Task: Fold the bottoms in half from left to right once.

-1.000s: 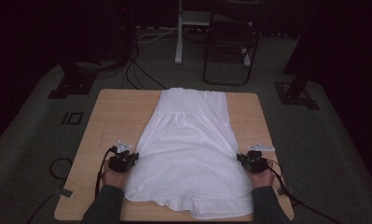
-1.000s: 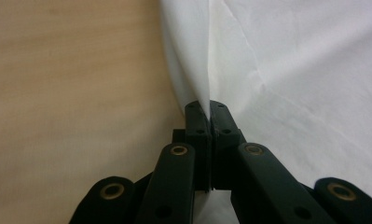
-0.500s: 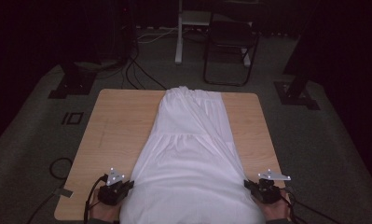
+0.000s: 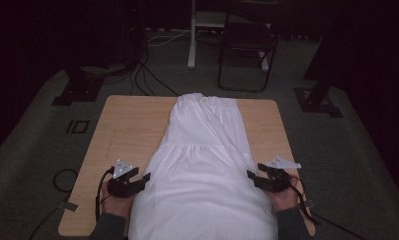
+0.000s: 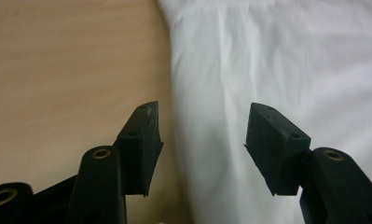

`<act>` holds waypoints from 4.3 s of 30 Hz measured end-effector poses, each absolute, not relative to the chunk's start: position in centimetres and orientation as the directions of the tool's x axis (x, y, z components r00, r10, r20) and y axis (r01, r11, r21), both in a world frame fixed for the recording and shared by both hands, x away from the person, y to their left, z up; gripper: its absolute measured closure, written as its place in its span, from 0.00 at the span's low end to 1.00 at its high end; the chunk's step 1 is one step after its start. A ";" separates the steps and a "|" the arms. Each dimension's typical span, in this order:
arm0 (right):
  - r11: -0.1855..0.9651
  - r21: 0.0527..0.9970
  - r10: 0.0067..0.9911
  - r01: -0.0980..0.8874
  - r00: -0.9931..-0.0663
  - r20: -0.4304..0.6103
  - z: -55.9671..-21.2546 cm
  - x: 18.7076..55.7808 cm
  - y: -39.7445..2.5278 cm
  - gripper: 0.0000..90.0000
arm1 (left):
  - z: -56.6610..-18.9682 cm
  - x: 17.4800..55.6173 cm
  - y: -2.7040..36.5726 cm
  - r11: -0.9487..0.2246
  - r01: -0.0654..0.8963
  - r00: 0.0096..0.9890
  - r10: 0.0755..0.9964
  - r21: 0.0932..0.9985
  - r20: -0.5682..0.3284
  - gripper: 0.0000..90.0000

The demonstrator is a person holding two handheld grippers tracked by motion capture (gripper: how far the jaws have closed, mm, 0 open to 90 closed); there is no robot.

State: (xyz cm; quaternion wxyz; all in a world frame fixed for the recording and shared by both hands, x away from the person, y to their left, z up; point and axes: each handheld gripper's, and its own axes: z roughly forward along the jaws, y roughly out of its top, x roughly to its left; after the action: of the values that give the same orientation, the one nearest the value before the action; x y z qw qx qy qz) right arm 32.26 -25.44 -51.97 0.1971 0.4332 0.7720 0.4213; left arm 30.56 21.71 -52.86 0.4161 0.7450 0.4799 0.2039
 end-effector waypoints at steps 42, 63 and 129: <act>0.147 0.760 0.943 0.633 -0.322 0.086 -56.5 41.9 -25.3 0.96 | -55.8 41.7 16.0 -0.200 0.610 0.411 0.907 0.767 -0.091 0.67; 0.217 0.737 0.909 0.640 -0.408 0.087 -56.6 30.4 -24.6 0.97 | -56.6 28.5 17.8 -0.199 0.612 0.370 0.927 0.766 -0.055 0.91; 0.189 0.758 0.943 0.624 -0.331 0.036 -56.4 39.8 -22.9 0.98 | -56.1 39.3 12.7 -0.301 0.577 0.453 0.892 0.759 0.009 0.70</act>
State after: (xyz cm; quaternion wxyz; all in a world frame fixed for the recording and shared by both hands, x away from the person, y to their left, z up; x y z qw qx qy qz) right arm 39.83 -22.91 -56.42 0.2280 0.5317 0.7367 0.3501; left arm 39.31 12.68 -56.08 0.3540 0.7752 0.4737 0.2221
